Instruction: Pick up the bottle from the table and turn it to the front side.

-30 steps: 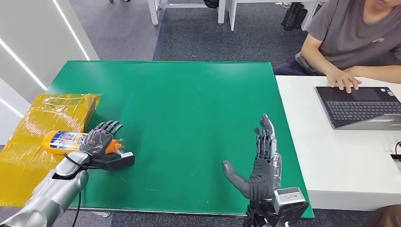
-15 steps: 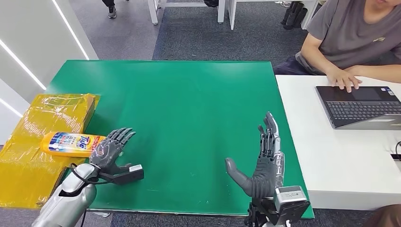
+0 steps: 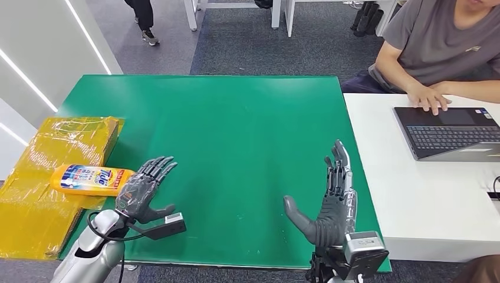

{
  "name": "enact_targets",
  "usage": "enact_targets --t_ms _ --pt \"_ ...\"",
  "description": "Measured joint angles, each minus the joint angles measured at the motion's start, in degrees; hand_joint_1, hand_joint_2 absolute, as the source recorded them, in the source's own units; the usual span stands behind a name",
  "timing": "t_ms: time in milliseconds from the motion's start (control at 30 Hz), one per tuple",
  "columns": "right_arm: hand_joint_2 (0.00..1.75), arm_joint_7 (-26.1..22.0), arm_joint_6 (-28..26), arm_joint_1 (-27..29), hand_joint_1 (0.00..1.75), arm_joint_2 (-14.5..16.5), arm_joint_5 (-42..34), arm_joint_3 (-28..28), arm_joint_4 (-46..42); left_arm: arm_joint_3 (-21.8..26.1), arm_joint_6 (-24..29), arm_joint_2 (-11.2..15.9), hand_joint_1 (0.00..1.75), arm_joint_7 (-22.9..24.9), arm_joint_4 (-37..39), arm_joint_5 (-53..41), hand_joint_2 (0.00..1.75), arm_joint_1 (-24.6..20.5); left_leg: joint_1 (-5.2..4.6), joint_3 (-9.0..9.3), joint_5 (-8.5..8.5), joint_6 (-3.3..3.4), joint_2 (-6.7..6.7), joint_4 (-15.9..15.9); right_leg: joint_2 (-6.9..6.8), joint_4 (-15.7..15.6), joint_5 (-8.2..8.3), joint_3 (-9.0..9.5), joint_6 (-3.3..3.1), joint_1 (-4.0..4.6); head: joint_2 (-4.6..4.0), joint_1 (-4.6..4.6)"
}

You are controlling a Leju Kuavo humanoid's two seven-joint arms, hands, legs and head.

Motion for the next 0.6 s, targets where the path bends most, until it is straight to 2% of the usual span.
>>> enact_targets --t_ms 133,233,433,533,600 --pt "1.75 -0.05 -1.35 0.23 0.00 -0.08 -0.21 0.20 0.00 1.19 2.70 -0.60 0.00 -3.85 -4.65 9.22 1.75 0.12 -0.01 -0.03 0.00 0.00 -0.01 0.01 -0.02 0.00 0.00 -0.03 0.00 0.00 0.00 0.00" --pt "1.75 -0.08 -2.29 0.70 0.00 -0.17 -0.14 0.58 0.00 2.39 4.71 -2.83 0.00 -8.02 -7.74 21.35 1.75 -0.77 -0.03 -0.04 0.00 0.00 -0.02 0.03 -0.03 -0.01 0.01 -0.04 0.01 -0.01 0.00 0.00" --pt "1.75 -0.08 -5.33 1.38 0.00 -0.39 0.49 2.34 0.01 2.93 4.53 -11.51 0.00 -13.93 -12.61 52.12 1.75 -2.68 -0.05 -0.07 -0.01 0.01 -0.07 0.06 -0.07 -0.02 0.04 -0.02 0.06 -0.04 -0.01 0.00" --pt "1.75 -0.06 -5.67 1.54 0.00 -0.47 0.97 3.17 0.11 2.34 4.76 -16.06 0.00 -14.89 -14.59 60.08 1.75 -2.56 -0.05 -0.10 -0.01 0.03 -0.08 0.08 -0.07 -0.03 0.05 -0.03 0.06 -0.07 0.00 0.01" --pt "1.75 0.00 -5.70 1.54 0.00 -0.51 1.26 3.54 0.24 2.04 4.77 -18.00 0.00 -15.05 -15.54 62.48 1.75 -2.28 -0.05 -0.11 -0.02 0.03 -0.07 0.08 -0.07 -0.03 0.05 -0.03 0.06 -0.07 0.00 0.01"
